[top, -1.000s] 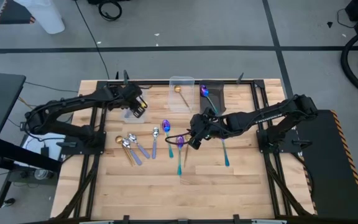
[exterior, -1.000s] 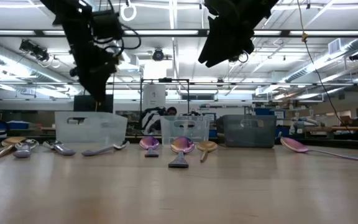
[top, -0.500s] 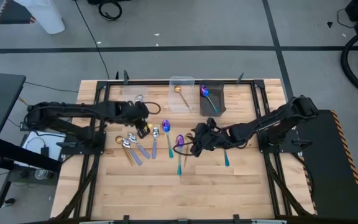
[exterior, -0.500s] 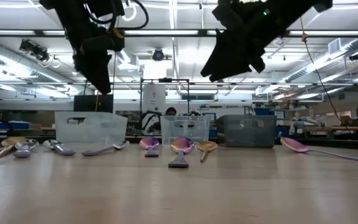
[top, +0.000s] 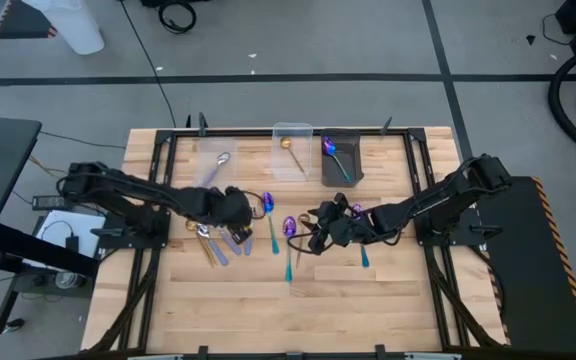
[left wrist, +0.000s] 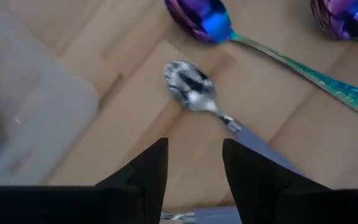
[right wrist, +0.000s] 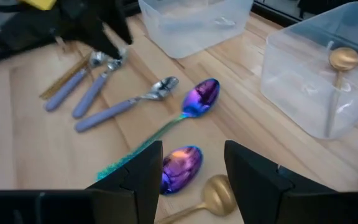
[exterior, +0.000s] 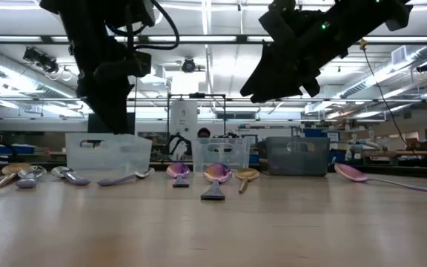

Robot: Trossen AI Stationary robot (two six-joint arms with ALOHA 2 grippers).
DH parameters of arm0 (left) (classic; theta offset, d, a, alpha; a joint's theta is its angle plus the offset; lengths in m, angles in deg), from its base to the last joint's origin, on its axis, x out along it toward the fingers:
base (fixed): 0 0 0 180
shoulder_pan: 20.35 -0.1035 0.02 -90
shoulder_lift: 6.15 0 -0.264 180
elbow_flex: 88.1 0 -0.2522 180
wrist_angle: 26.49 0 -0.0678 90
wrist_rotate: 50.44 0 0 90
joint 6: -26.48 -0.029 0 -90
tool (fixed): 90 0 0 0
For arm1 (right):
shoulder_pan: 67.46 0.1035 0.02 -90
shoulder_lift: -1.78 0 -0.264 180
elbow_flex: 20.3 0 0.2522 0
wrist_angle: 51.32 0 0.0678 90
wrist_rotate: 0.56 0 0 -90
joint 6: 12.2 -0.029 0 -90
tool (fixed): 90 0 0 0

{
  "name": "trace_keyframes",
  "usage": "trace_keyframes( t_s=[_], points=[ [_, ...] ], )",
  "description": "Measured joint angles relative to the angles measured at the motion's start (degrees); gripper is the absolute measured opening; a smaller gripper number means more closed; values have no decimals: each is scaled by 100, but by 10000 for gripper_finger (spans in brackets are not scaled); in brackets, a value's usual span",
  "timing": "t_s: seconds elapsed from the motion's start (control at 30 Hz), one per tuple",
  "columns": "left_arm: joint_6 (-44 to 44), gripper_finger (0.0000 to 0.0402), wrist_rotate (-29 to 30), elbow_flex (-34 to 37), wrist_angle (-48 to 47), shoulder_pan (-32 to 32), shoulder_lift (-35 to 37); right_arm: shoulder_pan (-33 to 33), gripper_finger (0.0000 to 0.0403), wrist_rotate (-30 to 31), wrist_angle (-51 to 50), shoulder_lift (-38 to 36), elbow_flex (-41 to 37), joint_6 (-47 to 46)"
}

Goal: Sort silverware by color (type)
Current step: Put the purple spoon into the left transparent bin

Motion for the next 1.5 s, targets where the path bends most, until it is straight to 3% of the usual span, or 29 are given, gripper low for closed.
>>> trace_keyframes(
  t_s=[0.23,0.63,1.13,1.5],
  points=[
    [958,162,267,-1,365,407,-584,79,183,57,-22,4,0,63],
    [1749,162,522,-1,991,558,-1425,144,183,69,-27,5,0,155],
    [2153,161,125,1,987,798,-1532,144,183,160,-27,4,0,155],
    [2005,74,-27,51,920,794,-1530,175,183,158,-27,4,0,165]
  ],
)
